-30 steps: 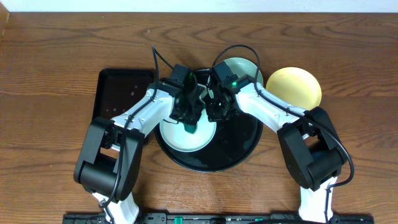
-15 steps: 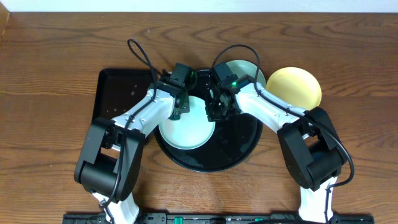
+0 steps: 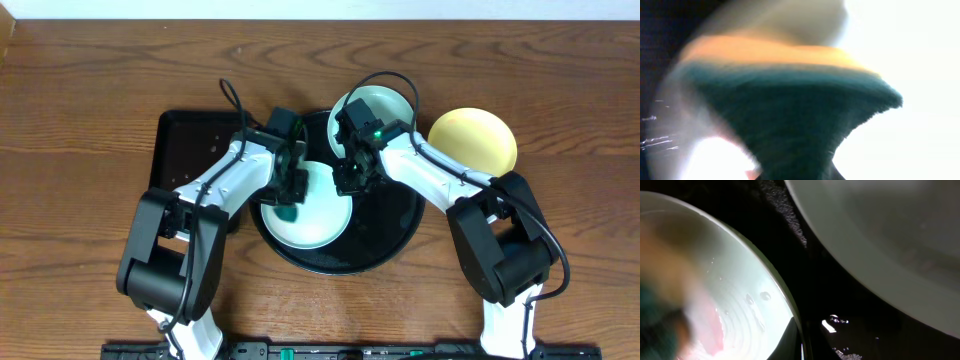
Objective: Clean dirty plates on tray and stack at the side
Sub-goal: 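Scrub the green plate with the sponge while the right gripper holds it, then move the sponge left over the black rectangular tray with the left gripper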
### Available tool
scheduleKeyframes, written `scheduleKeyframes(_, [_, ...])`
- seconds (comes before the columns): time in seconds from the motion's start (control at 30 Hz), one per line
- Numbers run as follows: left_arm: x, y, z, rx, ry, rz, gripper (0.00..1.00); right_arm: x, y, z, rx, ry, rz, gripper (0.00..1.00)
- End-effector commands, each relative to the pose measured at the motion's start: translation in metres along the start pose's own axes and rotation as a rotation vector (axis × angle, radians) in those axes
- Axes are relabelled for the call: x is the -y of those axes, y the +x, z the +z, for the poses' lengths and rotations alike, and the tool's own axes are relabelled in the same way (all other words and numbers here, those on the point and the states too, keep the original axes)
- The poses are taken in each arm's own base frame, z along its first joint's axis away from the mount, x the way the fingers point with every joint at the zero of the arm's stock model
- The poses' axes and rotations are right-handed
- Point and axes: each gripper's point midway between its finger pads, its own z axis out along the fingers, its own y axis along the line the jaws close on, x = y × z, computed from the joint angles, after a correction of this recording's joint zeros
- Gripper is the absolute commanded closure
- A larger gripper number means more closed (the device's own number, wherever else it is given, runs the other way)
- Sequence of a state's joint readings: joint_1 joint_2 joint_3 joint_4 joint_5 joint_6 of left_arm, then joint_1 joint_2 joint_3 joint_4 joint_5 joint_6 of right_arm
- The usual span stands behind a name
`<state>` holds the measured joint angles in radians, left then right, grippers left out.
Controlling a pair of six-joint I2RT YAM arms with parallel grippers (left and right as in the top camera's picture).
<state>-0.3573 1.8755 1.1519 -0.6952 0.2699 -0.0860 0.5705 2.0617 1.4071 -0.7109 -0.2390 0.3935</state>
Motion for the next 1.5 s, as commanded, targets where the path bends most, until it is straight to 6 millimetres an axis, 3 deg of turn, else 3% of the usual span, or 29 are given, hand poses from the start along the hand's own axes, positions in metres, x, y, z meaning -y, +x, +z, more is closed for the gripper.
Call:
scheduleKeyframes(0.0, [0.058, 0.015, -0.004, -0.043, 0.318, 0.205, 0.93, -0.005, -0.007, -0.001, 0.015, -0.020, -0.003, 0.99])
scheduleKeyframes(0.17, [0.054, 0.009, -0.002, -0.020, 0.293, 0.210, 0.92, -0.005, -0.007, -0.001, 0.015, -0.020, -0.003, 0.99])
scheduleKeyframes(0.37, [0.025, -0.002, 0.004, 0.015, 0.116, 0.180, 0.92, -0.005, -0.007, -0.001, 0.015, -0.020, -0.003, 0.99])
scheduleKeyframes(0.5, [-0.015, -0.019, 0.003, 0.084, -0.125, 0.019, 0.92, -0.005, -0.007, -0.001, 0.015, -0.020, -0.003, 0.99])
scheduleKeyframes(0.6, [-0.050, -0.040, -0.008, 0.204, -0.327, -0.100, 0.92, -0.005, -0.007, -0.001, 0.015, -0.020, -0.003, 0.99])
scheduleKeyframes(0.67, [-0.060, -0.052, -0.015, 0.267, -0.387, -0.135, 0.92, -0.005, -0.007, -0.001, 0.015, -0.020, -0.003, 0.99])
scheduleKeyframes(0.97, [-0.062, -0.093, -0.038, 0.446, -0.425, -0.156, 0.93, -0.005, -0.007, -0.001, 0.015, -0.020, -0.003, 0.99])
scheduleKeyframes(1.13, [-0.050, -0.103, -0.063, 0.477, -0.390, -0.154, 0.92, -0.005, -0.007, -0.001, 0.015, -0.020, -0.003, 0.99])
scheduleKeyframes(1.27, [-0.037, -0.101, -0.102, 0.488, -0.340, -0.158, 0.92, -0.005, -0.007, -0.001, 0.016, -0.020, -0.003, 0.99])
scheduleKeyframes(1.37, [-0.045, -0.094, -0.131, 0.503, -0.340, -0.209, 0.92, -0.005, -0.007, -0.001, 0.017, -0.021, -0.004, 0.99])
scheduleKeyframes(1.47, [-0.066, -0.084, -0.156, 0.521, -0.347, -0.292, 0.92, -0.007, -0.012, -0.003, 0.034, -0.027, -0.028, 0.99])
